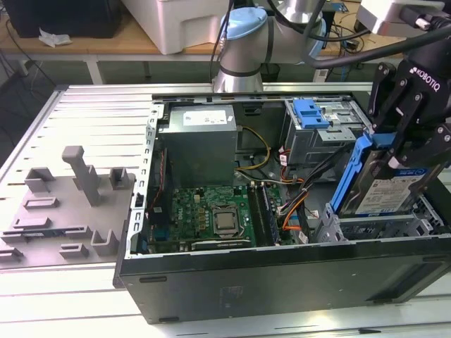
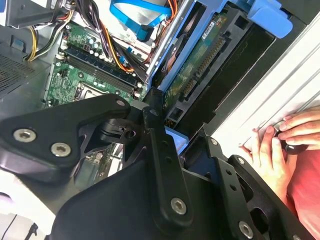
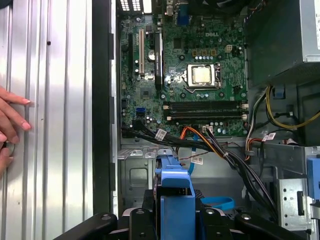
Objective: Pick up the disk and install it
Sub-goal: 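Insert the disk into the insertion slot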
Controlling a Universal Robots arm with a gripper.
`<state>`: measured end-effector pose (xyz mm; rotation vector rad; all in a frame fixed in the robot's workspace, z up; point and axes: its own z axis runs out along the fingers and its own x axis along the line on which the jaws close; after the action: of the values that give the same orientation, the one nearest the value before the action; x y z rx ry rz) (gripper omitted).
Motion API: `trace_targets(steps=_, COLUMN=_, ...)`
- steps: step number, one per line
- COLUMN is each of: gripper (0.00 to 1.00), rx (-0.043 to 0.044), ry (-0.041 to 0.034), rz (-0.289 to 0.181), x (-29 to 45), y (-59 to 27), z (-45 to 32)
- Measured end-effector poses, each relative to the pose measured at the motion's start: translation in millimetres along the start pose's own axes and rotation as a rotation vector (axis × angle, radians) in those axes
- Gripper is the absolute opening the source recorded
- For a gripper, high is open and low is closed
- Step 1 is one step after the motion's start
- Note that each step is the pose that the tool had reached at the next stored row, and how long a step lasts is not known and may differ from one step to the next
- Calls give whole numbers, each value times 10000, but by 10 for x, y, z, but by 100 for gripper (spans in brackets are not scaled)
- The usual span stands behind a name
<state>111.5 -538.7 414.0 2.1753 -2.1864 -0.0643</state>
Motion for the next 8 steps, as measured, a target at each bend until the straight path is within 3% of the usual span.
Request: trace_targets(steps=8, gripper=37, rx=-1, ry=0, rz=4, x=0, y=-2, z=21)
